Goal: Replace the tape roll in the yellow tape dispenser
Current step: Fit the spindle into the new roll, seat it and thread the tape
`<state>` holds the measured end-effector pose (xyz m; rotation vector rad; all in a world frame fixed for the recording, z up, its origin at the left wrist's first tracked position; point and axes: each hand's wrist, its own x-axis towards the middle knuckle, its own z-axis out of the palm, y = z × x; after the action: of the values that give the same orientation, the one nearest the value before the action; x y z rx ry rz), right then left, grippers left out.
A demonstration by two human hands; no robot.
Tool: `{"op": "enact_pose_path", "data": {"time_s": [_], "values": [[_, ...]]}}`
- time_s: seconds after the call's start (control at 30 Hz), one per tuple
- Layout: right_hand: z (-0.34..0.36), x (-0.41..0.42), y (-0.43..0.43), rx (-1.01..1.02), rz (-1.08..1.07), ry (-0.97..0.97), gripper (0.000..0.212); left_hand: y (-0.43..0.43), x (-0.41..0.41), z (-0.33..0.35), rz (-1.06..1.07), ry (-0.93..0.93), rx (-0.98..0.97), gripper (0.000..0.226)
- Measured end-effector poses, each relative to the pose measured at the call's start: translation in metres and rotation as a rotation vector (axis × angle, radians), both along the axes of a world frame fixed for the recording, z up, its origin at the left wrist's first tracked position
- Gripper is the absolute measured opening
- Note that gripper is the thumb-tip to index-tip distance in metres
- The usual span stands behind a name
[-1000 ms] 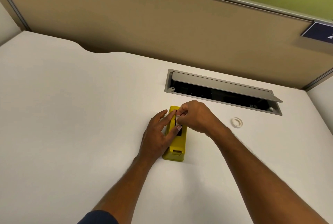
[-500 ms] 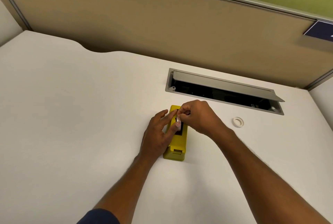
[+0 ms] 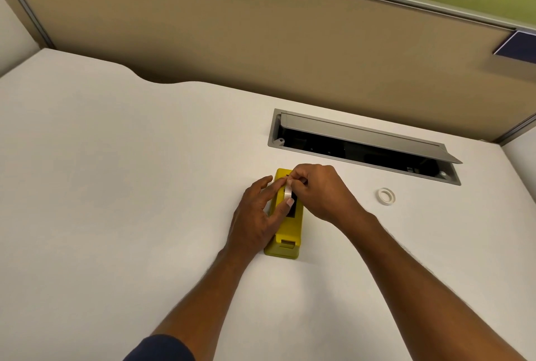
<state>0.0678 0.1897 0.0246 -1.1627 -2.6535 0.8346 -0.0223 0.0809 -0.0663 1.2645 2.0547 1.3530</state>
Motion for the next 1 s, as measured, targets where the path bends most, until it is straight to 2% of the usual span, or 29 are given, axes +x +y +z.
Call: {"op": "enact_pose_path", "data": {"time_s": [0.07, 0.2, 0.3, 0.67, 1.0], "values": [[0.0006, 0.0005, -0.0009, 0.011, 0.013, 0.007, 0.017, 0.0002, 0.0003, 0.0001, 0.006, -0.017, 0.014, 0.047], [-0.0002, 0.0004, -0.0026, 0.100, 0.011, 0.025, 0.017, 0.0005, -0.0001, -0.0007, 0.007, -0.016, 0.035, 0.035], [-0.0009, 0.0012, -0.0043, 0.138, -0.015, 0.058, 0.018, 0.0000, -0.0005, -0.0014, -0.006, -0.004, 0.036, 0.036], [0.0015, 0.0052, -0.0073, 0.159, 0.043, 0.079, 0.017, 0.0011, -0.0011, -0.0031, 0.008, -0.009, 0.056, 0.034], [-0.0004, 0.0035, -0.0042, 0.150, -0.005, 0.109, 0.015, 0.0013, -0.0035, -0.0065, -0.030, -0.014, 0.023, 0.038]]}}
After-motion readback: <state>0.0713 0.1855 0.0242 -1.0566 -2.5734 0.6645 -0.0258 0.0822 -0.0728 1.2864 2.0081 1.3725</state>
